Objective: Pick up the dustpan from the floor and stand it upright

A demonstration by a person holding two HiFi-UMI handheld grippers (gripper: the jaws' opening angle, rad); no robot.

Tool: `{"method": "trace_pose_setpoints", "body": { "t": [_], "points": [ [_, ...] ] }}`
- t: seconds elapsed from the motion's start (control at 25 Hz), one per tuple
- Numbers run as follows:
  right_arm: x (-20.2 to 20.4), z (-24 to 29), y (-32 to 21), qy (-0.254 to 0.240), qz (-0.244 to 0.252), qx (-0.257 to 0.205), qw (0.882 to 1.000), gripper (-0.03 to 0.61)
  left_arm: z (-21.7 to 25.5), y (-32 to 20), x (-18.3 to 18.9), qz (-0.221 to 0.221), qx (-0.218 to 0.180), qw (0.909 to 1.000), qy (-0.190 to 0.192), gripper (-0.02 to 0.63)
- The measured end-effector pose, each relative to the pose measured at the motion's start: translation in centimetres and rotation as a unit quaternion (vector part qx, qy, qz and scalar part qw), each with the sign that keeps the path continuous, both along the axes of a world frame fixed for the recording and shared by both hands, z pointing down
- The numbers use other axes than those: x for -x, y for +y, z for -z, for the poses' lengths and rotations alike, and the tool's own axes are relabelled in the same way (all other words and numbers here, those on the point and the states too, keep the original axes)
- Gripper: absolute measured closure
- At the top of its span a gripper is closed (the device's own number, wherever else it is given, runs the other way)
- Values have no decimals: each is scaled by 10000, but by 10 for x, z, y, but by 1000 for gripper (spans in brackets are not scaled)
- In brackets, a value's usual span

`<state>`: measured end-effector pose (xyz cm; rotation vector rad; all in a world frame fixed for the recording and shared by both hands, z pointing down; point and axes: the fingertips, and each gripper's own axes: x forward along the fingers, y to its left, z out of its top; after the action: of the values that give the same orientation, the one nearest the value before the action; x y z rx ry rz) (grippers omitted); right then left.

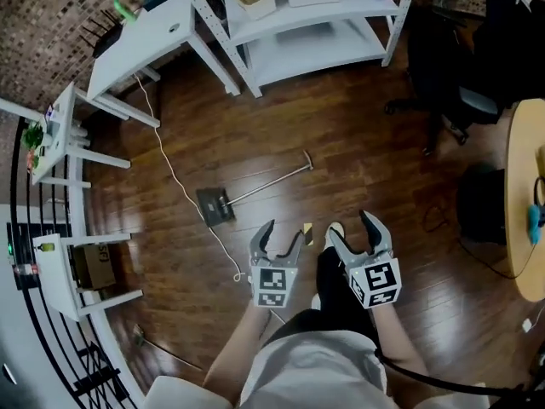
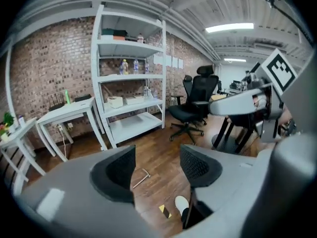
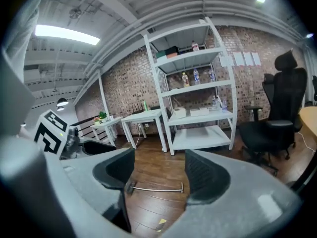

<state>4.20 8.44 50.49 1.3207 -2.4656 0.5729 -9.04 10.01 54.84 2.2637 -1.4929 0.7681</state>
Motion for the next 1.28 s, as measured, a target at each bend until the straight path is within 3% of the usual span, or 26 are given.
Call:
{"method": "trace_pose_setpoints", "body": {
  "t": [0.16, 0.36, 0.64, 0.92, 1.16, 1.28],
  "points": [
    [-10, -55, -57, -2, -53, 486, 9988, 273, -93, -62, -23, -559, 810, 9951, 121, 299],
    [-5, -136, -110, 87, 110, 849, 9963, 284, -223, -108, -47, -931, 1891, 9775, -67, 279],
    [2, -256, -169, 133, -102, 1279, 9916, 284, -402, -166, -42, -1265, 2627, 9553, -482, 275],
    [-16, -400, -216, -274, -938, 1427, 9849, 284, -596, -235, -17, -1043, 2813, 9509, -760, 261],
    [2, -480, -225, -534, -1111, 1371, 9829, 284, -727, -270, -10, -1139, 2875, 9461, -965, 261],
    [5, -509, -232, -703, -1153, 1245, 9830, 284, -775, -294, -12, -1045, 2760, 9503, -994, 258]
  ]
}}
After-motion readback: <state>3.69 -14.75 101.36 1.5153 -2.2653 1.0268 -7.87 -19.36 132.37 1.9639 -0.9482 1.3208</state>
